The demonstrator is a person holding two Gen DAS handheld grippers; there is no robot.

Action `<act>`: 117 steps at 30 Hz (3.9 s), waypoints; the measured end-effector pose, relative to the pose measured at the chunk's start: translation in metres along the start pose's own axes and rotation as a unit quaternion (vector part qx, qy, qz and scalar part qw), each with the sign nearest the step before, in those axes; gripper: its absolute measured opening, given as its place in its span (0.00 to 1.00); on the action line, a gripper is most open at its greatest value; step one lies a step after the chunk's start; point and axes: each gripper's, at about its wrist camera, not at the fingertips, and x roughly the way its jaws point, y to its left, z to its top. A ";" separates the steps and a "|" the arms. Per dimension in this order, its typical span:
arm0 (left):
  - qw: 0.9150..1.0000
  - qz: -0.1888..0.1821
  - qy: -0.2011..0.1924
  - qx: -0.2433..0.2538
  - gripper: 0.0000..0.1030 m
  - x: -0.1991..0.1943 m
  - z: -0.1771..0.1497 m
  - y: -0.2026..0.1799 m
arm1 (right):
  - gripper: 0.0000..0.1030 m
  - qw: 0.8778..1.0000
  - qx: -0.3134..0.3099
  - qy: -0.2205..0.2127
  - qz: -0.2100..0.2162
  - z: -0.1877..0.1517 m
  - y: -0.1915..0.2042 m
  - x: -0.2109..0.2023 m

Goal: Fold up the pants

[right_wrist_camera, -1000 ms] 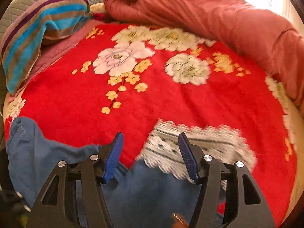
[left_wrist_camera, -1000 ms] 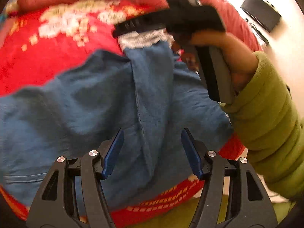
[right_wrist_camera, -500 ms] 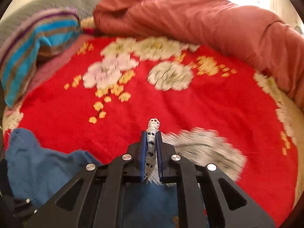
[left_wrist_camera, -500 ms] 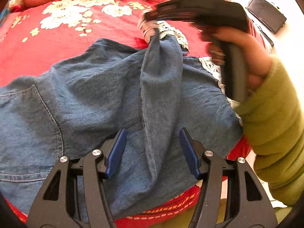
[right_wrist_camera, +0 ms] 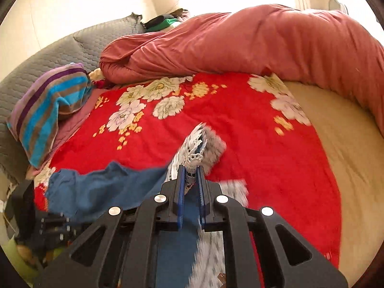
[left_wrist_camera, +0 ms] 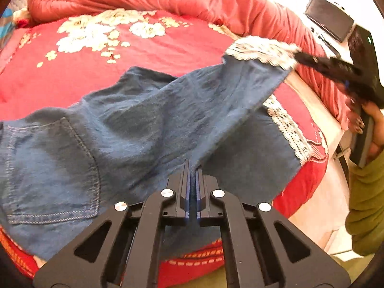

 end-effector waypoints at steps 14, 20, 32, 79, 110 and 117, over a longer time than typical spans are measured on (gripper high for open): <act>0.999 0.012 0.007 0.039 0.00 -0.010 -0.021 -0.019 | 0.10 0.993 0.057 0.106 -0.016 -0.094 -0.021 -0.018; 0.998 0.033 0.007 0.054 0.00 -0.008 -0.023 -0.025 | 0.24 0.991 0.084 0.106 0.008 -0.094 -0.034 -0.012; 0.998 0.039 0.003 0.055 0.00 -0.018 -0.024 -0.023 | 0.10 0.994 0.036 0.104 0.011 -0.091 -0.023 -0.028; 0.947 0.228 -0.071 -0.217 0.43 -0.092 -0.054 0.166 | 0.49 0.981 -0.097 0.171 0.002 -0.107 0.026 0.034; 0.995 0.059 0.038 -0.073 0.00 0.074 0.095 0.086 | 0.18 0.992 0.051 0.089 0.076 -0.018 -0.071 0.121; 0.993 0.116 -0.006 -0.033 0.00 0.061 0.121 0.065 | 0.16 0.999 -0.025 0.026 0.026 0.011 -0.061 0.099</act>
